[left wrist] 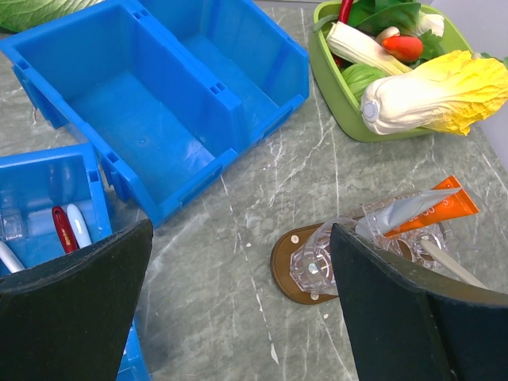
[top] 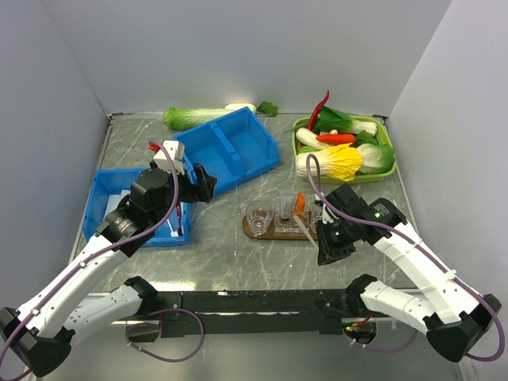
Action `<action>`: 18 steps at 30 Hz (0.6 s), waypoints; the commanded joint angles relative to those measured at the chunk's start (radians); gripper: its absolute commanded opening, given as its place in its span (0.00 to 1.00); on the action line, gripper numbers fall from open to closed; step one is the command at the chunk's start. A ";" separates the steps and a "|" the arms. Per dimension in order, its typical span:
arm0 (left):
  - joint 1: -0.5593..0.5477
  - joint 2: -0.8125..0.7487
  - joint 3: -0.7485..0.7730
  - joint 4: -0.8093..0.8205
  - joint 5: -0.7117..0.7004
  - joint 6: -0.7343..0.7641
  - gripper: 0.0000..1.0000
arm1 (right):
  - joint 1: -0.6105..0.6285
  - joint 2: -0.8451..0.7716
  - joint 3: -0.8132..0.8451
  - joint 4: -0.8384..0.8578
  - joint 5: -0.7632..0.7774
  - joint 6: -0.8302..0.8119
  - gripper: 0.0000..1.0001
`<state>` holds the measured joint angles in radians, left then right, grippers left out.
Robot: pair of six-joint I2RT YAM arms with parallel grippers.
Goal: Prepare toiletry sets of a toothbrush and toothpaste on the tray
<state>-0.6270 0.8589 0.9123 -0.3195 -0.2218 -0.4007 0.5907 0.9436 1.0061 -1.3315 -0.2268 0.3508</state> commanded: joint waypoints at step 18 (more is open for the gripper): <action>0.003 -0.026 -0.010 0.030 0.018 0.016 0.96 | -0.008 0.024 -0.009 -0.247 0.027 0.016 0.00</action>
<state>-0.6270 0.8528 0.9047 -0.3199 -0.2214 -0.4007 0.5900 0.9546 1.0054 -1.3315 -0.2184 0.3511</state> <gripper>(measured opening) 0.967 0.265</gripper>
